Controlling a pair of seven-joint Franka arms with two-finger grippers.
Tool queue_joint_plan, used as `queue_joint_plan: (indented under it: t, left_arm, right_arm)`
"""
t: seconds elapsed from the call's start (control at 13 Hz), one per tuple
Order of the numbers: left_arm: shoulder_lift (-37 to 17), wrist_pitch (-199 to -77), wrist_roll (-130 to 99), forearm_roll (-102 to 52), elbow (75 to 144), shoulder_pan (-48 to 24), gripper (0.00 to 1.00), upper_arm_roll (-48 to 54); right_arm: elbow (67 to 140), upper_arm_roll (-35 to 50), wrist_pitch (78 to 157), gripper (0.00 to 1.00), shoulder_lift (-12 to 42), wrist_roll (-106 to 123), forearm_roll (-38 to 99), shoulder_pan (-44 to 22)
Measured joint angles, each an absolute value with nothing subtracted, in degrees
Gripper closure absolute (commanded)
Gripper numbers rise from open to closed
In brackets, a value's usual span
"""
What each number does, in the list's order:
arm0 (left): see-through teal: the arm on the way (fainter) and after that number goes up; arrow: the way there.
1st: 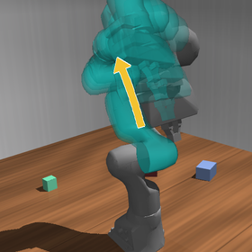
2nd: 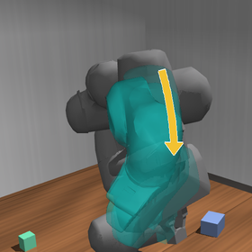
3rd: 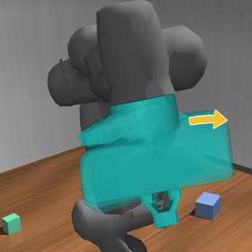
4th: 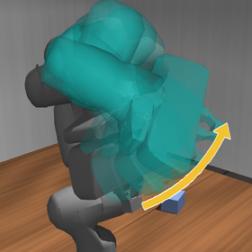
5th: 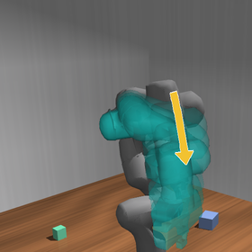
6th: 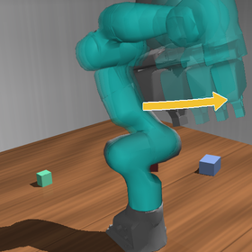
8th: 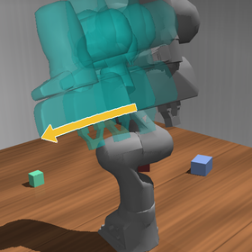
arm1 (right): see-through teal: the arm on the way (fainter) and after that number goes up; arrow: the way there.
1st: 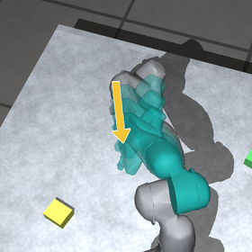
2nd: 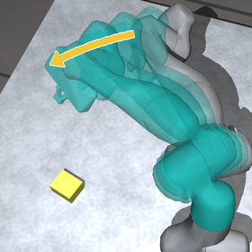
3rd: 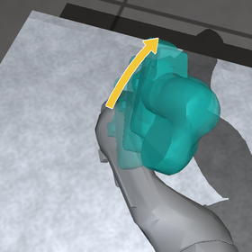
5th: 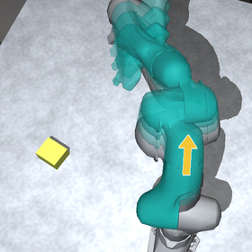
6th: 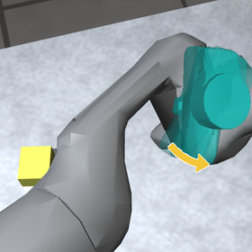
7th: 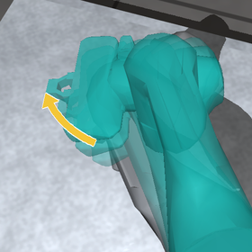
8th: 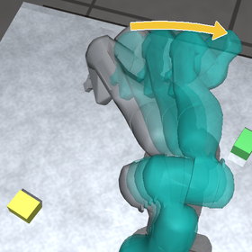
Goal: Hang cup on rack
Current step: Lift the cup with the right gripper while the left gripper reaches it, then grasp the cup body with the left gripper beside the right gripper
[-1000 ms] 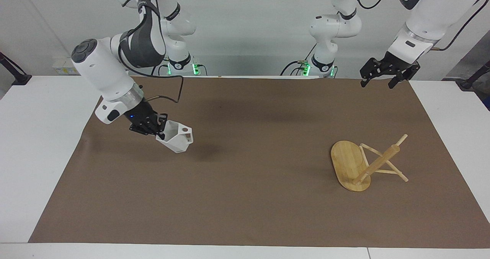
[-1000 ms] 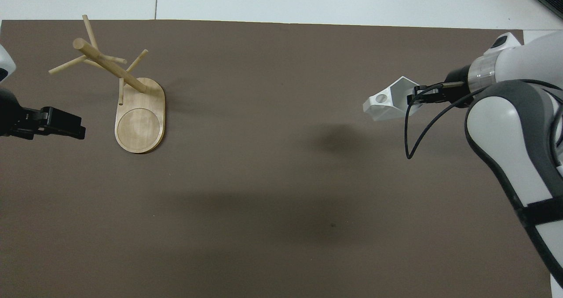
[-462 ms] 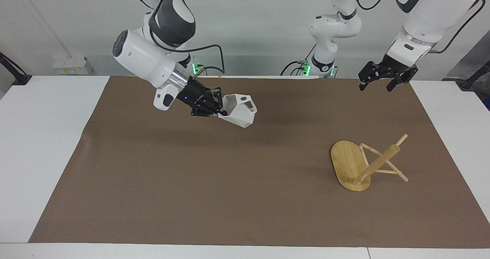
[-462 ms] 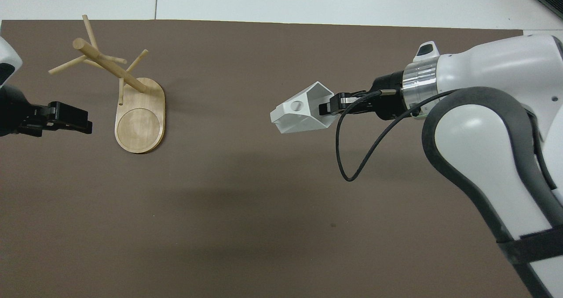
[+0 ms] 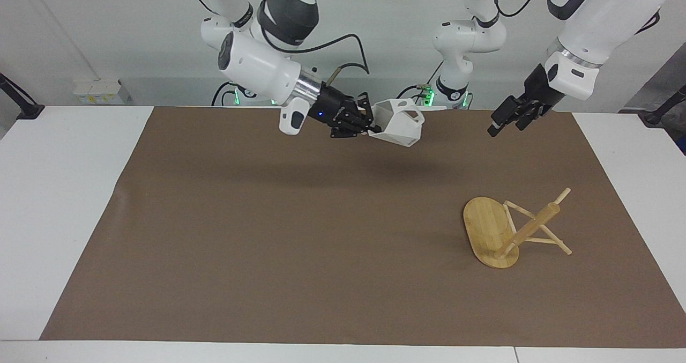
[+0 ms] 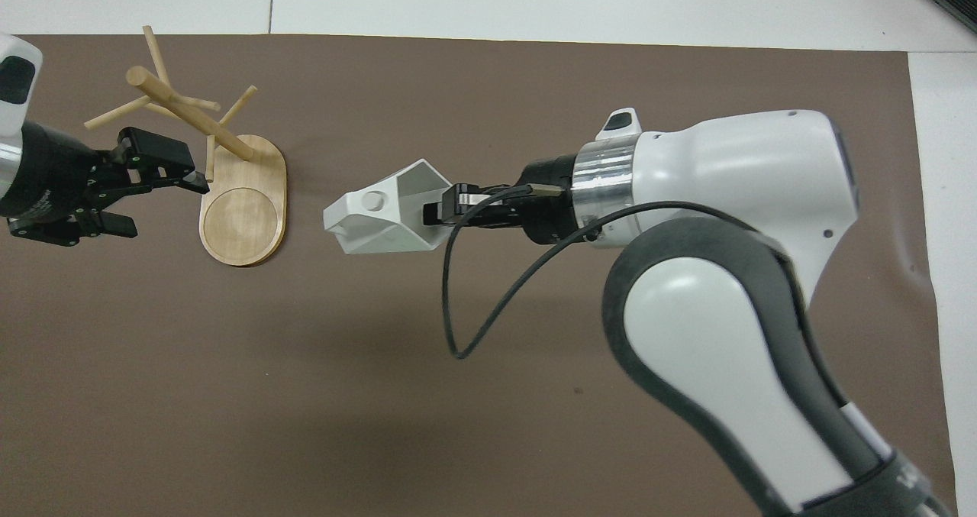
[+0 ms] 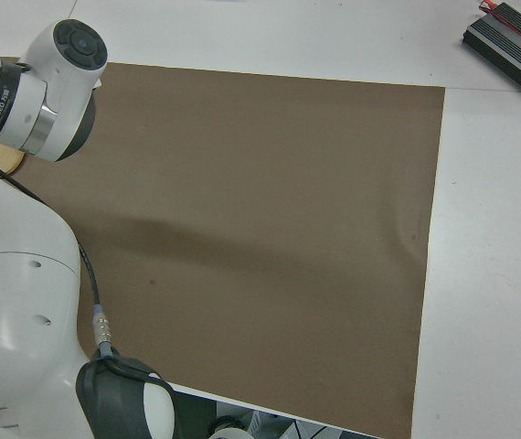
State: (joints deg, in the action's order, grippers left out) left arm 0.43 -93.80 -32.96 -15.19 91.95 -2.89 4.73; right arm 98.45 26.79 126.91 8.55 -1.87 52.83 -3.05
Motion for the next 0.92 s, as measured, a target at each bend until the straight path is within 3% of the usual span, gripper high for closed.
queue_joint_plan:
  t: [0.23,0.92]
  left_arm:
    - [-0.1,-94.8,-46.0,-18.9,92.0,-4.1,0.00,5.0]
    - [-0.2,-98.7,-85.3,-26.2,95.5,-7.2,0.00,5.2]
  right_arm:
    - [98.5,26.9,130.2,1.00,8.6,-7.0,52.9,-6.7]
    - [98.5,26.8,130.3,1.00,8.6,-7.8,55.5,-7.1]
